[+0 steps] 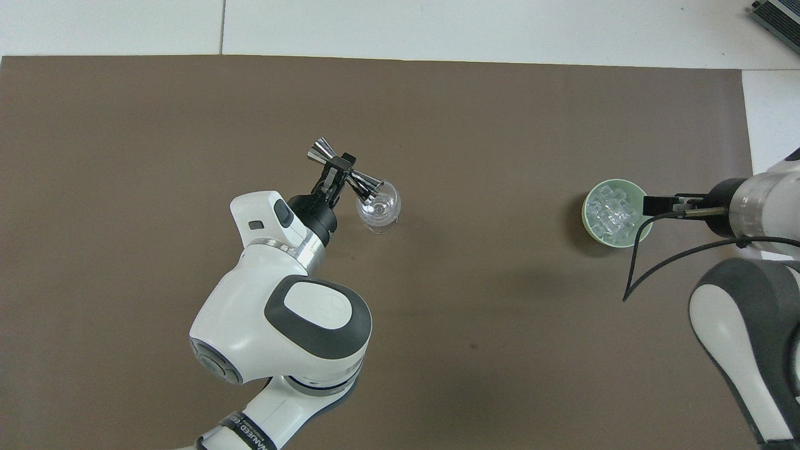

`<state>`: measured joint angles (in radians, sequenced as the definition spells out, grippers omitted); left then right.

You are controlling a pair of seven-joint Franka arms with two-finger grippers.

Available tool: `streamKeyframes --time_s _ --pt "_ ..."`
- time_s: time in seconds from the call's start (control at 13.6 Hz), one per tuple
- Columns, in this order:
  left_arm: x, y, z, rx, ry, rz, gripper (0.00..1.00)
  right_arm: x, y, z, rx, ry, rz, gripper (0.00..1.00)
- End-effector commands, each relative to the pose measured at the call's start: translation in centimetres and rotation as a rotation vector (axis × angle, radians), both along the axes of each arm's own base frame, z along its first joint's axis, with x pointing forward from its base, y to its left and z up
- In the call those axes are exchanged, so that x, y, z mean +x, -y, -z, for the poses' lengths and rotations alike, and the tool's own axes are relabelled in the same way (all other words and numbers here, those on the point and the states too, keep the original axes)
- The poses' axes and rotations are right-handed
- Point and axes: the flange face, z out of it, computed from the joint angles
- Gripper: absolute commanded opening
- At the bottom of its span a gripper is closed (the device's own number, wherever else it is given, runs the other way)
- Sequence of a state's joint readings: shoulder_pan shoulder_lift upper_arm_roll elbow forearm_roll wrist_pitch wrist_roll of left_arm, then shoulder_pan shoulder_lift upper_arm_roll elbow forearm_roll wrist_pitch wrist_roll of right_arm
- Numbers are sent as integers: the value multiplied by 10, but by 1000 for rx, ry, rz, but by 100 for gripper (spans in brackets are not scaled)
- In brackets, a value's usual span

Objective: Pour wine and add ice with both arms
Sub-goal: 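Reach the right gripper into the green bowl and grasp an ice cube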

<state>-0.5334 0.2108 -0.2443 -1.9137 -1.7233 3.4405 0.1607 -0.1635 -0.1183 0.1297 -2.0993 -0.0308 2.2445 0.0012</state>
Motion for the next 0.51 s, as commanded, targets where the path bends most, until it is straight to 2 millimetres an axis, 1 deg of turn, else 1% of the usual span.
streamKeyframes --time_s 0.0,0.15,0.44 --pt "-3 1 -9 16 24 -1 0 11 4 42 12 16 -7 100" --pt "-3 1 -8 14 22 -2 0 18 5 68 20 -6 -6 100" --pt "-3 1 -8 11 19 -5 0 18 6 91 23 17 -6 100"
